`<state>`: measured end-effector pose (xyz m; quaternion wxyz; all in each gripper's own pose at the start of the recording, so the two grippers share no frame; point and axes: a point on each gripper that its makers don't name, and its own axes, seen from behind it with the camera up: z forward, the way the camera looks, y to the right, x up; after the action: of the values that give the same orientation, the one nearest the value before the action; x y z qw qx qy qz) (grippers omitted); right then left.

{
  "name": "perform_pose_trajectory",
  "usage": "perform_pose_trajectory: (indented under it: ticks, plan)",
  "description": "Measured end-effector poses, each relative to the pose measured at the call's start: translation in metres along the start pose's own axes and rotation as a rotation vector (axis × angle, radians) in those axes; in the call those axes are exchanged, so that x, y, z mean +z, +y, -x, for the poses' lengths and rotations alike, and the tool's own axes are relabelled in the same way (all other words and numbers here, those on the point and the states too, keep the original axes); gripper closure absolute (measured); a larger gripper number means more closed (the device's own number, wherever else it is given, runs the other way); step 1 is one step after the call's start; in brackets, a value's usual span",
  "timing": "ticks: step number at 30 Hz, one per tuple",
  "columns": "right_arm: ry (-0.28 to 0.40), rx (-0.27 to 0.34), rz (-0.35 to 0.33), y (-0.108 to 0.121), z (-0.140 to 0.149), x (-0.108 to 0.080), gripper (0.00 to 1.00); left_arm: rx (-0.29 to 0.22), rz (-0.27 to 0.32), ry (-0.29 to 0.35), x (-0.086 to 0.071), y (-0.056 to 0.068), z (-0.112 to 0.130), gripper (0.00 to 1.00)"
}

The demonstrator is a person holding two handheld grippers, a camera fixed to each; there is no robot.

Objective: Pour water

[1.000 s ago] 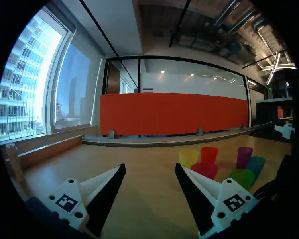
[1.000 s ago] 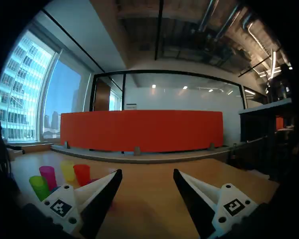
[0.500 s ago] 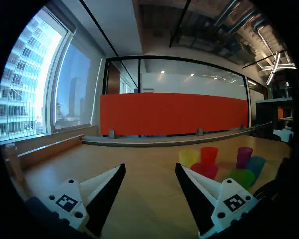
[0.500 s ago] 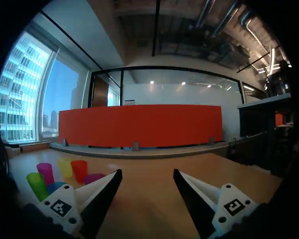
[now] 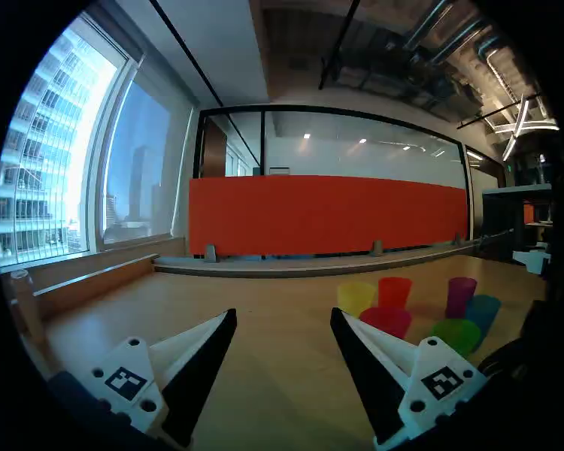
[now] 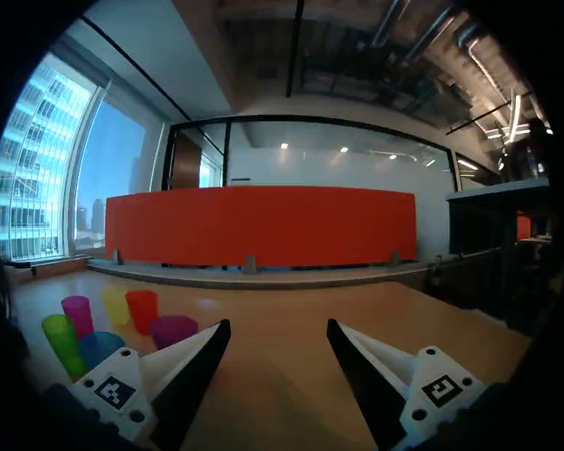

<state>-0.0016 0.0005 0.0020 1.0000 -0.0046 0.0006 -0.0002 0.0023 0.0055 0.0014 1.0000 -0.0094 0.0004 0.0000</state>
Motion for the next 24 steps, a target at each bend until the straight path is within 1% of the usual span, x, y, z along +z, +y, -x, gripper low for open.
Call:
perform_pose_trajectory:
  ticks: [24]
  plan:
    - [0.000, 0.000, -0.004, 0.0004, -0.0013, -0.0030, 0.01, 0.000, 0.000, 0.000, -0.0001, 0.0004, 0.0001, 0.08]
